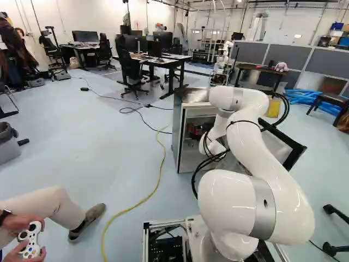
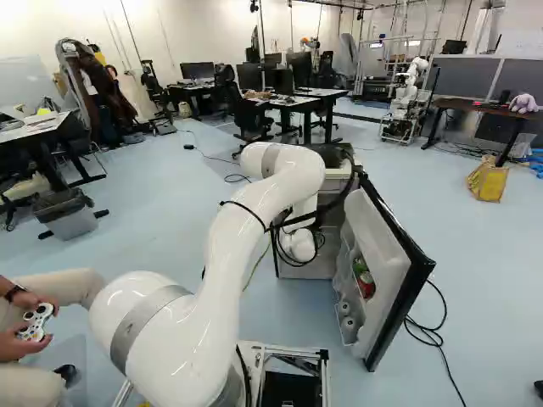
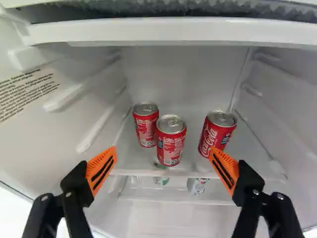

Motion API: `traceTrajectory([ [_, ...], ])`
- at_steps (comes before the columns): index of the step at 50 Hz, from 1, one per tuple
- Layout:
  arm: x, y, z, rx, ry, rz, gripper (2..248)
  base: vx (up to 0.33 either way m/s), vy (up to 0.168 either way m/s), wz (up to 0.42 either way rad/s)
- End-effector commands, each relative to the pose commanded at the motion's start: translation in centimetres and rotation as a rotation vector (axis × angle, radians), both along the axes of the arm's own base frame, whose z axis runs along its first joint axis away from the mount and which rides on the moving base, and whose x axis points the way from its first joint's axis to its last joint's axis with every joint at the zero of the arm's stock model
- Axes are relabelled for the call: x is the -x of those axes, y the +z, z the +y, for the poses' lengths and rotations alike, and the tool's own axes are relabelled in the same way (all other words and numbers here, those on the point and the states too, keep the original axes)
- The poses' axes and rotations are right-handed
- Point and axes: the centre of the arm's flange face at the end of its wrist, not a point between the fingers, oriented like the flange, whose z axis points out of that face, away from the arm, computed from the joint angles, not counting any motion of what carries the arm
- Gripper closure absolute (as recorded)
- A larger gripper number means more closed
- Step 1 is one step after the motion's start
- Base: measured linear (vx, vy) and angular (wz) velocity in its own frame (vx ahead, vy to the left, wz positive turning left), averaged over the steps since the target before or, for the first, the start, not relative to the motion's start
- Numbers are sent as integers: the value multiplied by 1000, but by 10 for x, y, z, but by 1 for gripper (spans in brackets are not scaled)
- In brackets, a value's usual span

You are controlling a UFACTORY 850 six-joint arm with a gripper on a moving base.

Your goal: Grab a drink from the fridge

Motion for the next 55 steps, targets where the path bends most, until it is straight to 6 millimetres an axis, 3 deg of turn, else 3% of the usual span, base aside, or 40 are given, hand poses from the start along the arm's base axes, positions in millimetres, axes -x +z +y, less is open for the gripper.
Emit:
traceTrajectory([
  [8, 0, 0, 0, 0, 0, 0, 15, 0, 0, 0],
  [9, 0, 0, 0, 0, 0, 0, 28, 0, 0, 0],
  [13, 0, 0, 0, 0, 0, 0, 28, 0, 0, 0],
  [14, 0, 0, 0, 0, 0, 0, 40, 0, 0, 0],
  [24, 0, 0, 0, 0, 0, 0, 52, 0, 0, 0],
  [25, 0, 0, 0, 0, 0, 0, 64, 0, 0, 0],
  [29, 0, 0, 0, 0, 0, 0, 64, 0, 0, 0],
  [30, 0, 0, 0, 0, 0, 0, 76, 0, 0, 0],
  [55, 0, 0, 0, 0, 0, 0, 79, 0, 0, 0],
])
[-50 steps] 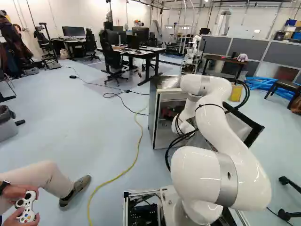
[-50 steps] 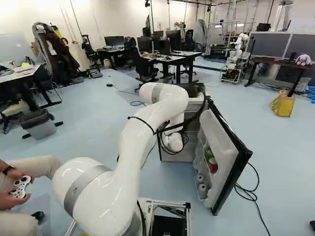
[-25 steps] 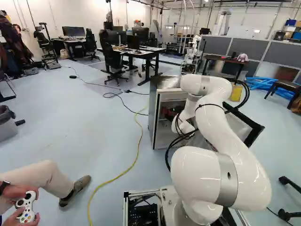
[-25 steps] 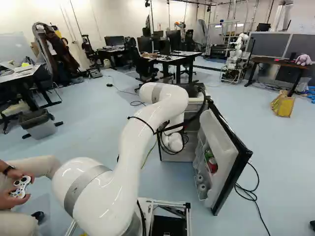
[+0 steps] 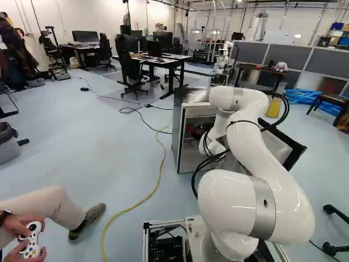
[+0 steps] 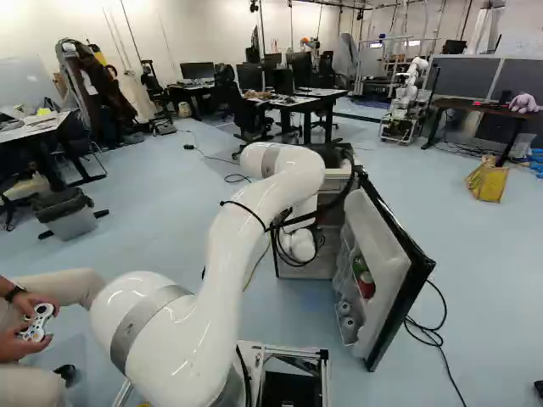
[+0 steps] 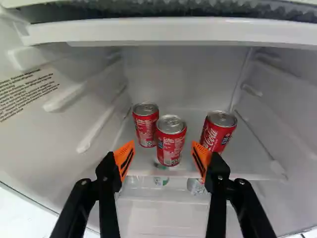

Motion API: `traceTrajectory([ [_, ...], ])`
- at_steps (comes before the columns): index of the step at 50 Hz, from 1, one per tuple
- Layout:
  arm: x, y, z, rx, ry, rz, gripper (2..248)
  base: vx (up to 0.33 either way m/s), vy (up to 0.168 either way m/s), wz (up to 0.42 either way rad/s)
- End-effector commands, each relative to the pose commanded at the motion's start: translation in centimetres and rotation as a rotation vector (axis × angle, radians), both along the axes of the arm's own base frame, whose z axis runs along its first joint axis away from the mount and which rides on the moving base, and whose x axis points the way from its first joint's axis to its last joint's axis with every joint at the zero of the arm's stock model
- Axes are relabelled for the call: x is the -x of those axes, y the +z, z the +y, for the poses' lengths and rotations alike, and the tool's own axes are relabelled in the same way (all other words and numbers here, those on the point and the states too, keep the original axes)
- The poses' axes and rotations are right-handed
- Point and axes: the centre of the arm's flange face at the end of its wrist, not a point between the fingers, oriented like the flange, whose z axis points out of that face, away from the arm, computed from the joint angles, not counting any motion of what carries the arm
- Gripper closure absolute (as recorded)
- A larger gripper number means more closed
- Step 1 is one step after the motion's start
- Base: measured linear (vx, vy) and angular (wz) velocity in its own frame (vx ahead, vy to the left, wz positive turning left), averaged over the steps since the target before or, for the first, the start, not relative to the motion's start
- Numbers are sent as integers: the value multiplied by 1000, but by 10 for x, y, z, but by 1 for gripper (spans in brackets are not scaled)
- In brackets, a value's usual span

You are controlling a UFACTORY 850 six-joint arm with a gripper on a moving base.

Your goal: Grab a drink from the fridge

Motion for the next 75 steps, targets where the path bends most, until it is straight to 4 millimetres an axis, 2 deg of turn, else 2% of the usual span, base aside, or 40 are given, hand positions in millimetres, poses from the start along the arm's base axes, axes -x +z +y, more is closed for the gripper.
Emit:
traceTrajectory([
  [75, -33, -13, -5, 24, 12, -40, 79, 0, 0, 0],
])
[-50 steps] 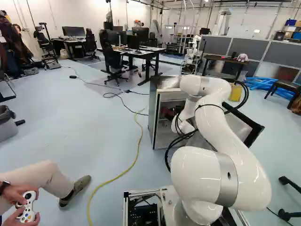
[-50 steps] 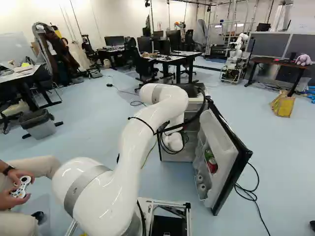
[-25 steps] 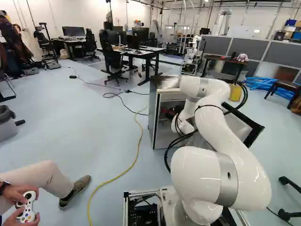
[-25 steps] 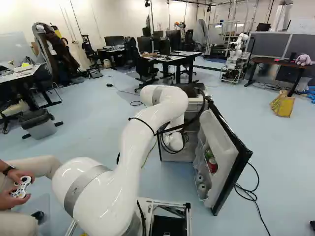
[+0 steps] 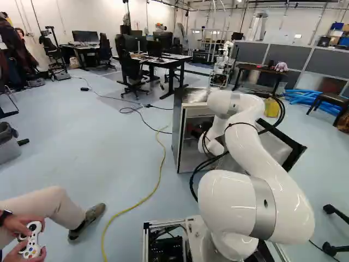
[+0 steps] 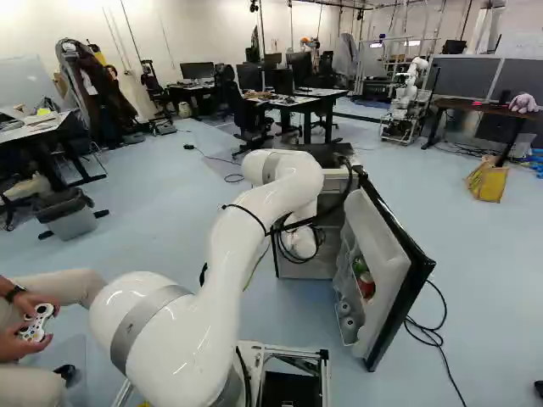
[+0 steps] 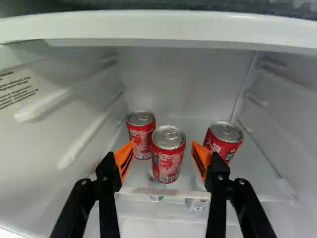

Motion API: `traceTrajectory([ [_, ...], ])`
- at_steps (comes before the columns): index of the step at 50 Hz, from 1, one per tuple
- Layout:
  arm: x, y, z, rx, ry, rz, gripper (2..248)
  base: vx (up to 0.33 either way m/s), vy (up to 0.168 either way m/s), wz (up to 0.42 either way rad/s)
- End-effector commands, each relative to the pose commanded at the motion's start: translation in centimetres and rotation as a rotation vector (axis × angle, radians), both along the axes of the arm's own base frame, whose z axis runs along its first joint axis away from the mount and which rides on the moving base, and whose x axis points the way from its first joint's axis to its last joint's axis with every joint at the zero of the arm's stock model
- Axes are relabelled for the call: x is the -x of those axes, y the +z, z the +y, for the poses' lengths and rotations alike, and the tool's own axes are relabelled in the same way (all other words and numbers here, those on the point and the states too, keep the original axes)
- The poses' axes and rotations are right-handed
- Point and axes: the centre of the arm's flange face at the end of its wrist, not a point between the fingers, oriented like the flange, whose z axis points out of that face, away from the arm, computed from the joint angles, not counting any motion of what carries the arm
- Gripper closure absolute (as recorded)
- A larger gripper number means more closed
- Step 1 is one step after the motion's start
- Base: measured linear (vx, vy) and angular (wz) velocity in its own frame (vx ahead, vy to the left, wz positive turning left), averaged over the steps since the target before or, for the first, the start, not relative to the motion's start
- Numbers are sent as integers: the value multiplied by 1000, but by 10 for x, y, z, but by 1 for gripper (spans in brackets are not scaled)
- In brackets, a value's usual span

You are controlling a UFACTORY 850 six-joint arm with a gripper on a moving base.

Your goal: Grab a drink from the fridge

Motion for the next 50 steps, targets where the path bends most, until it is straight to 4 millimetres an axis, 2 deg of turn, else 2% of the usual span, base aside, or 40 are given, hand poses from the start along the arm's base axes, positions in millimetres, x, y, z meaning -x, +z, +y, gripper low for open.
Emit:
traceTrajectory([
  [50, -25, -16, -2, 24, 11, 25, 79, 0, 0, 0],
])
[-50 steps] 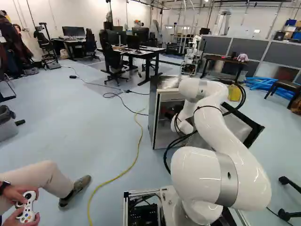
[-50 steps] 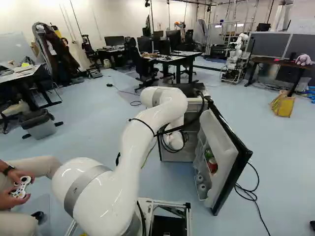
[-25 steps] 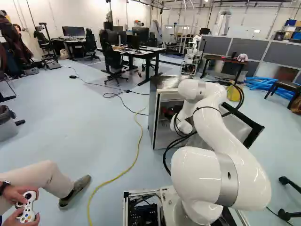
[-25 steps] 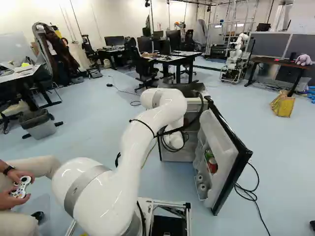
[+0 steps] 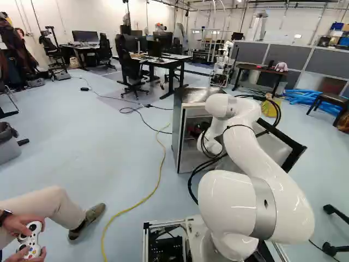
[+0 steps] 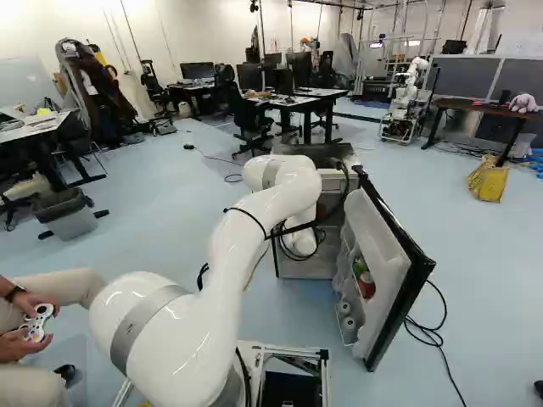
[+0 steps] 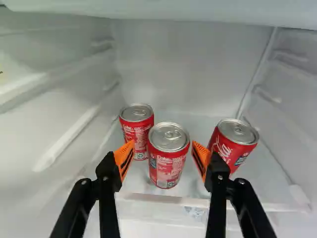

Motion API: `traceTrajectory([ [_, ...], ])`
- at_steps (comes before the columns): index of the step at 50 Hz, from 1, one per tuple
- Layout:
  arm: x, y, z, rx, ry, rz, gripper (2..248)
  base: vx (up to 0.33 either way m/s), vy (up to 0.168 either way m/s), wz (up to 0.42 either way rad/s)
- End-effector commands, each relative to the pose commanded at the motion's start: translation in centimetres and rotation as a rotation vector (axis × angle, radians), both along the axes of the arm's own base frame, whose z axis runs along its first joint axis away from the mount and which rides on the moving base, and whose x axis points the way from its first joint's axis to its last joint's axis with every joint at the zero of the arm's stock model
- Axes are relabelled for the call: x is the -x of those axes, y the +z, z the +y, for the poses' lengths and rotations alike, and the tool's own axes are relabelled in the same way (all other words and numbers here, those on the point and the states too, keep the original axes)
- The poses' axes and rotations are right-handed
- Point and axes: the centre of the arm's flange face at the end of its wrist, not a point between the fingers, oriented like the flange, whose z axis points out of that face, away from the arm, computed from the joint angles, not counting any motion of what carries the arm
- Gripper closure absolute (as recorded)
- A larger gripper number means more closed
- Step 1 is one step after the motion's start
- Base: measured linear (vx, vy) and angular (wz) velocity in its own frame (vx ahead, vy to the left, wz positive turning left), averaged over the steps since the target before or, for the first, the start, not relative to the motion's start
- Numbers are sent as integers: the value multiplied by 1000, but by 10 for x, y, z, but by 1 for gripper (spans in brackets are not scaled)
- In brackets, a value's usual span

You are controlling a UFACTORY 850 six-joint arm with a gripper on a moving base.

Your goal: Grab a drink from the fridge

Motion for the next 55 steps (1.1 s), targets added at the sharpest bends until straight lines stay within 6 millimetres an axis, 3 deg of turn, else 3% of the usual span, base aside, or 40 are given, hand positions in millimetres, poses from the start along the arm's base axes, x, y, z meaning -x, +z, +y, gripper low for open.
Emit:
traceTrajectory([
  [22, -2, -1, 0, 1, 1, -3, 79, 0, 0, 0],
  [23, -2, -1, 0, 1, 1, -3, 95, 0, 0, 0],
  [28, -2, -1, 0, 1, 1, -3, 95, 0, 0, 0],
  [29, -2, -1, 0, 1, 1, -3, 133, 0, 0, 0],
  [33, -2, -1, 0, 1, 1, -3, 133, 0, 0, 0],
  [34, -2, -1, 0, 1, 1, -3, 155, 0, 0, 0],
  [55, -2, 0, 0, 1, 1, -3, 155, 0, 0, 0],
])
